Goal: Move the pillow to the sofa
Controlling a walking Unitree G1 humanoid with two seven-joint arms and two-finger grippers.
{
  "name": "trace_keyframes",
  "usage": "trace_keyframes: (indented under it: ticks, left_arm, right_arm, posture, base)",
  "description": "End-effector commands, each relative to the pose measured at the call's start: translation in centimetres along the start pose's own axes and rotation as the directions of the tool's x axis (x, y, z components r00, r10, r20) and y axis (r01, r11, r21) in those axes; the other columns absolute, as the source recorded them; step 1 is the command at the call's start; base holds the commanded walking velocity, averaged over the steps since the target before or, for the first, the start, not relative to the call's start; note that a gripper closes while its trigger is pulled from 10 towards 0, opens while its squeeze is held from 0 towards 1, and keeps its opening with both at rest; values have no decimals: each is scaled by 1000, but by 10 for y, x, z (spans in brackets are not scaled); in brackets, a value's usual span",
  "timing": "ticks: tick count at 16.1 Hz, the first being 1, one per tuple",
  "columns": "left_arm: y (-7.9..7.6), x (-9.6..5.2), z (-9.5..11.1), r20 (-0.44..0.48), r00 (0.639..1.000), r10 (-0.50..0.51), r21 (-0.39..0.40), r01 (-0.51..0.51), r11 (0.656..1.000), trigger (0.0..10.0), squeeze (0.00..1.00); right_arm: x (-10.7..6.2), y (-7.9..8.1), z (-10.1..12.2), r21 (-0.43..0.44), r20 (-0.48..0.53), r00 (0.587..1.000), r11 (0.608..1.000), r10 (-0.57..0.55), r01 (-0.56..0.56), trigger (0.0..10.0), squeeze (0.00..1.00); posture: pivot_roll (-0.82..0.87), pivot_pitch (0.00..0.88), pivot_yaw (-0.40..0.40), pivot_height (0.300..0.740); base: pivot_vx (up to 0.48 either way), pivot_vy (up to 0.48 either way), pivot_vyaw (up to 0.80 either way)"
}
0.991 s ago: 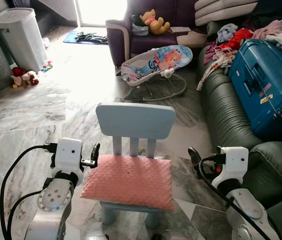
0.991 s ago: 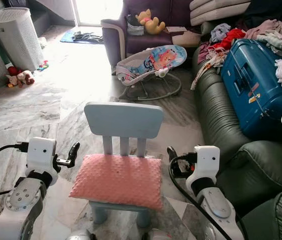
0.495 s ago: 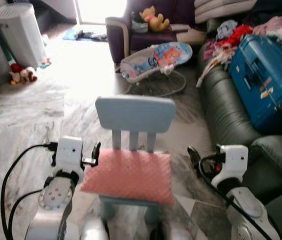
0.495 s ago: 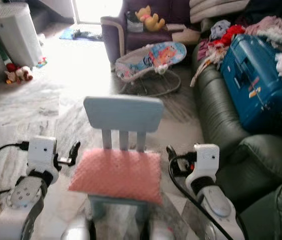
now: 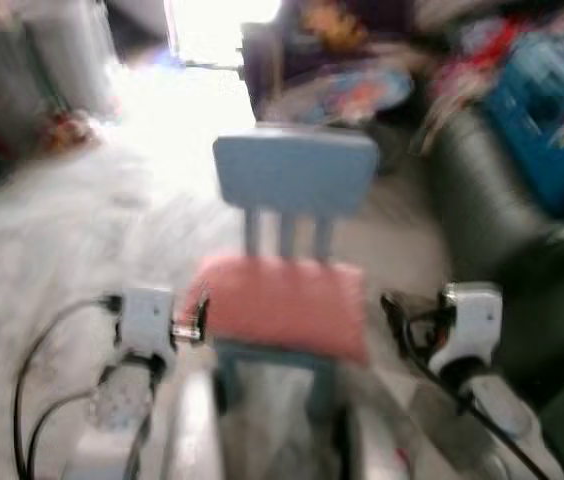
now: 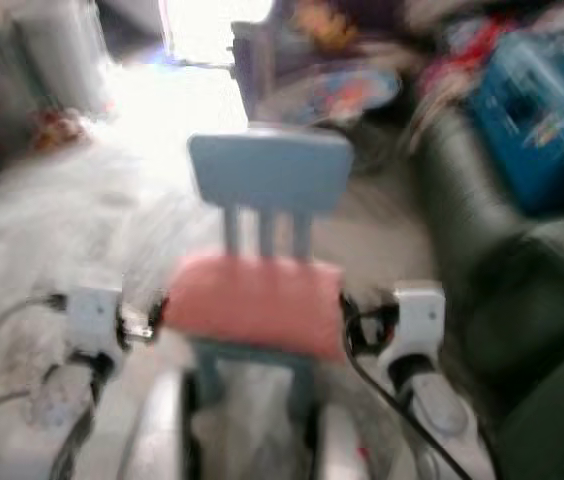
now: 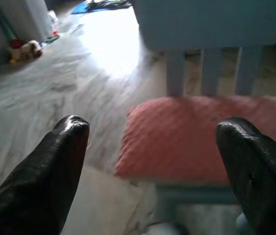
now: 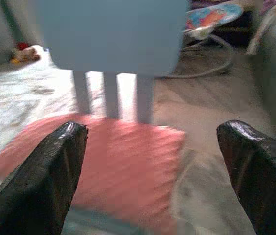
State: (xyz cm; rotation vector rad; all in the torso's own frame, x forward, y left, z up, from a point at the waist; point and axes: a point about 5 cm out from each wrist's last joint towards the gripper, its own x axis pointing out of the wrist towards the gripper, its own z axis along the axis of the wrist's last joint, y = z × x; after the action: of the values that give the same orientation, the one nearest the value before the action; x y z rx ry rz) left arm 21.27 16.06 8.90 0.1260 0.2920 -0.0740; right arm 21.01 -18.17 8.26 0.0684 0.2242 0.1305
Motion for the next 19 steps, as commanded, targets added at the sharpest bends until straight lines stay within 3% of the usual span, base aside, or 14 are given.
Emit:
trace_keyframes:
  ticks: [1,5,11,16,19]
  left_arm:
    - [3,4,17,65,998,9,19,-10,1000,10000,0]
    - [6,5,15,61,997,42,35,-44,998,10000,0]
    - [7,7,12,54,996,70,32,-72,997,10000,0]
    - [8,14,17,71,993,95,19,-96,995,10000,0]
    - [9,14,17,76,992,102,21,-104,994,10000,0]
  right_arm:
    - [1,1,5,6,22,1000,1000,6,-6,10000,0]
    - [4,3,7,-1,21,999,1000,31,-31,10000,0]
    - [11,5,8,7,31,998,999,48,-48,10000,0]
    - [16,4,9,-17,29,998,998,64,-63,10000,0]
    - [18,4,7,-14,30,997,998,65,-65,10000,0]
  posture:
    - [-16,39,-21,605]
    - [-19,34,-25,605]
    - [-1,23,-39,555]
    - [-1,24,-46,550]
    - [10,17,-43,512]
  base:
    - [0,0,0]
    - [0,0,0]
    - [0,0,0]
    - [0,0,0]
    - [0,0,0]
